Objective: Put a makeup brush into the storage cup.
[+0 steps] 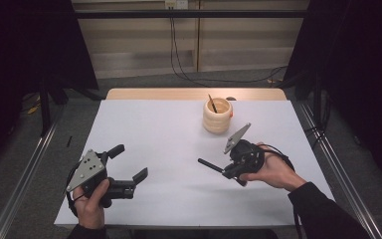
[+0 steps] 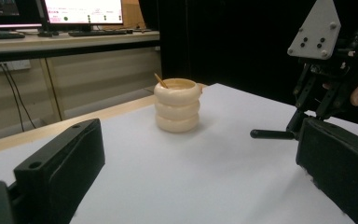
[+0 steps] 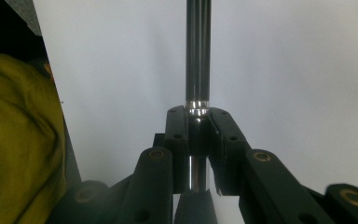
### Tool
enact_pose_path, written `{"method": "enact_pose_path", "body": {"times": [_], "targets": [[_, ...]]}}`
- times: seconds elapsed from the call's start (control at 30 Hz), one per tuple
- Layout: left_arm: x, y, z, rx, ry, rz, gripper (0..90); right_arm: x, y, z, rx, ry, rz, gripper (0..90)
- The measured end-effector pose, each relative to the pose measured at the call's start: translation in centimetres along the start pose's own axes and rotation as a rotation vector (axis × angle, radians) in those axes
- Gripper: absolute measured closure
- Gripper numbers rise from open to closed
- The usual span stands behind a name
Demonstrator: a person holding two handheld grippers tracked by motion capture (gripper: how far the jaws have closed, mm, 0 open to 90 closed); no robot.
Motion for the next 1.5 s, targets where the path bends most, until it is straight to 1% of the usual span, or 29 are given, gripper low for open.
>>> {"method": "enact_pose_path", "body": {"times": [0.07,0.13,0.2,0.23,0.3,0.37,0.43,0.5,0.53,0.57,0.6,0.63,0.67,0.7,0.73,0.77,0.83,0.87,0.9,0.93,0.97,1.07,1.1,1.13,1.27,1.3,1.37,1.43,1.5], "targets": [[-0.5,-0.1,-0.2,0.0,0.004,-0.012,0.9,0.0,0.1,0.1,0.003,0.006,0.006,78.4],[-0.9,-0.1,-0.4,0.014,0.016,-0.01,0.7,0.0,0.1,0.1,0.004,0.006,0.009,78.4],[-1.2,-0.1,-0.6,0.019,0.016,-0.017,0.3,0.0,0.0,0.0,-0.003,-0.004,0.004,78.4],[-1.3,-0.2,-0.7,0.034,0.006,-0.029,0.6,0.0,0.0,0.0,0.0,-0.005,-0.003,78.4],[-1.4,-0.1,-1.0,0.054,0.001,-0.03,0.6,0.0,-0.1,-0.1,-0.008,-0.015,0.016,78.4],[-1.4,0.0,-1.4,0.069,-0.012,-0.043,0.8,0.0,-0.2,-0.2,-0.011,-0.018,0.025,78.4],[-1.3,0.1,-1.8,0.101,-0.027,-0.056,1.0,0.0,-0.2,-0.3,-0.012,-0.014,0.042,78.4],[-1.3,0.3,-2.3,0.116,-0.042,-0.055,1.2,-0.1,-0.3,-0.2,-0.013,-0.014,0.028,78.5],[-1.3,0.4,-2.4,0.125,-0.05,-0.058,1.4,-0.1,-0.3,-0.2,-0.015,-0.018,0.032,78.4],[-1.3,0.5,-2.6,0.123,-0.046,-0.053,1.3,0.0,-0.3,-0.3,-0.015,-0.021,0.032,78.4],[-1.3,0.6,-2.7,0.124,-0.061,-0.065,1.3,0.0,-0.3,-0.3,-0.016,-0.021,0.032,78.4],[-1.3,0.7,-2.9,0.151,-0.064,-0.058,1.3,0.0,-0.3,-0.4,-0.013,-0.022,0.033,78.5],[-1.4,0.8,-3.1,0.177,-0.079,-0.063,1.2,0.0,-0.2,-0.4,-0.017,-0.023,0.043,78.4],[-1.4,1.0,-3.4,0.17,-0.078,-0.061,1.0,-0.1,-0.3,-0.4,-0.019,-0.024,0.039,78.4],[-1.3,1.2,-3.6,0.192,-0.093,-0.066,0.9,-0.1,-0.3,-0.4,-0.018,-0.026,0.033,78.4],[-1.3,1.3,-3.9,0.193,-0.104,-0.074,0.9,-0.1,-0.3,-0.5,-0.02,-0.029,0.038,78.4],[-1.3,1.6,-4.3,0.212,-0.117,-0.08,1.0,-0.2,-0.4,-0.6,-0.025,-0.026,0.057,78.4],[-1.3,1.8,-4.6,0.223,-0.123,-0.085,1.1,-0.2,-0.6,-0.6,-0.026,-0.031,0.045,78.4],[-1.3,1.9,-4.9,0.214,-0.125,-0.087,0.9,-0.2,-0.6,-0.6,-0.03,-0.035,0.06,78.4],[-1.4,2.1,-5.1,0.208,-0.131,-0.084,0.9,-0.3,-0.7,-0.6,-0.03,-0.039,0.05,78.4],[-1.4,2.2,-5.3,0.212,-0.14,-0.095,1.1,-0.3,-0.7,-0.7,-0.026,-0.04,0.046,78.5],[-1.6,2.7,-5.9,0.232,-0.152,-0.094,0.8,-0.4,-0.7,-0.7,-0.032,-0.044,0.056,78.4],[-1.7,2.8,-6.0,0.246,-0.163,-0.109,0.9,-0.4,-0.7,-0.8,-0.034,-0.043,0.059,78.5],[-1.8,2.9,-6.2,0.249,-0.169,-0.12,0.8,-0.5,-0.8,-0.8,-0.037,-0.042,0.061,78.4],[-2.2,3.5,-6.8,0.272,-0.18,-0.136,1.5,-0.8,-0.9,-1.0,-0.038,-0.05,0.075,78.4],[-2.3,3.7,-6.9,0.272,-0.181,-0.138,1.8,-0.9,-1.0,-1.1,-0.039,-0.048,0.066,78.4],[-2.5,3.9,-7.2,0.293,-0.19,-0.149,1.8,-1.0,-1.1,-1.2,-0.04,-0.044,0.076,78.4],[-2.7,4.1,-7.6,0.293,-0.2,-0.163,1.9,-1.1,-1.2,-1.2,-0.044,-0.051,0.077,78.4],[-2.7,4.4,-8.0,0.321,-0.218,-0.169,1.4,-1.2,-1.1,-1.2,-0.04,-0.05,0.091,78.4]]}}
Point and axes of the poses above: each handheld gripper's, and its own axes: z roughly backward along the jaws, x roughly out of its underside, y roughly to its right, the point moved 4 cm from there along -z, roughly forward along the jaws, and after that the axes turned 5 degrees about -x, right-handed, at the moved point
